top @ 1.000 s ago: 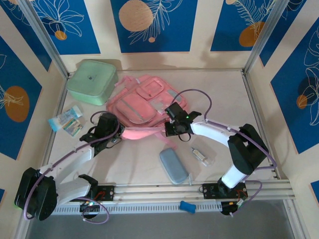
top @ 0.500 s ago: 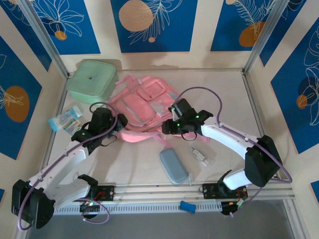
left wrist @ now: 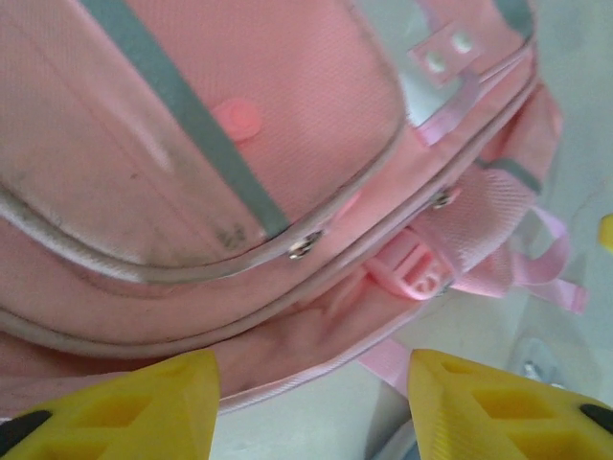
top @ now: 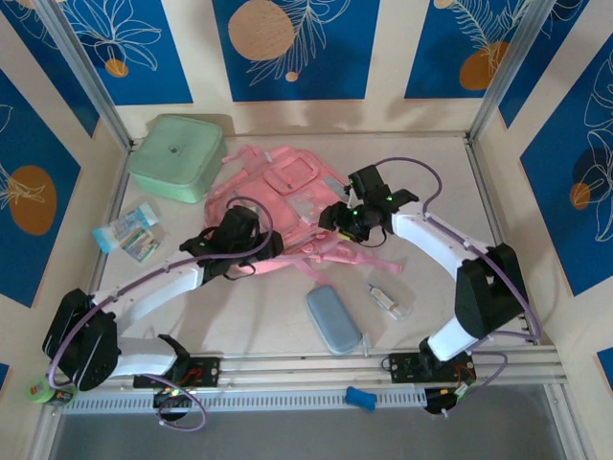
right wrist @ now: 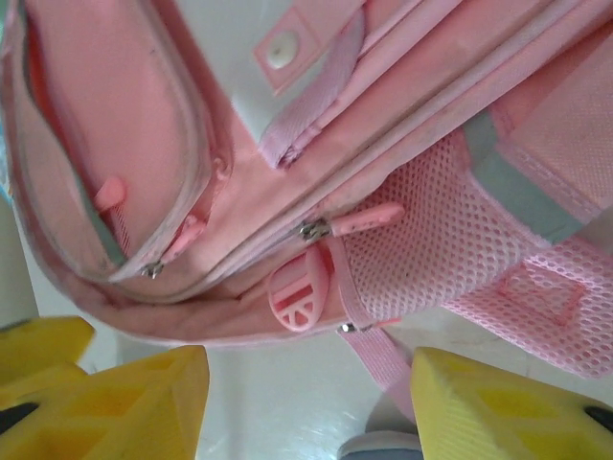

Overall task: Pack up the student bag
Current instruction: Zip the student bag at the top-center of the table, then unzip the student bag at the top-center of the table.

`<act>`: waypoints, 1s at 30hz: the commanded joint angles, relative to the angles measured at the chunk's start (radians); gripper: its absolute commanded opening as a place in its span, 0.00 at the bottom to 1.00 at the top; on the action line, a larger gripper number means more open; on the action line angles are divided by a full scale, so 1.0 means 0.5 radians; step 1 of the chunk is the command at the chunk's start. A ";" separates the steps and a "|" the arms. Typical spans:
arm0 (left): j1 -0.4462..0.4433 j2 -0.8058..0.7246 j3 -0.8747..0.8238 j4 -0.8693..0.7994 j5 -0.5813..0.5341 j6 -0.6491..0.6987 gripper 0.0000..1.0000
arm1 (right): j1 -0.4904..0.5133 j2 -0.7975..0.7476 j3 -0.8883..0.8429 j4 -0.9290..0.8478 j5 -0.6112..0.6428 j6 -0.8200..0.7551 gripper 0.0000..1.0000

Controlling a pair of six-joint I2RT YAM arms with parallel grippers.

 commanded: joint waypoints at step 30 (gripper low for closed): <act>0.136 0.496 -0.274 0.363 -0.070 0.112 0.15 | -0.200 0.572 0.207 0.650 -0.305 0.377 0.00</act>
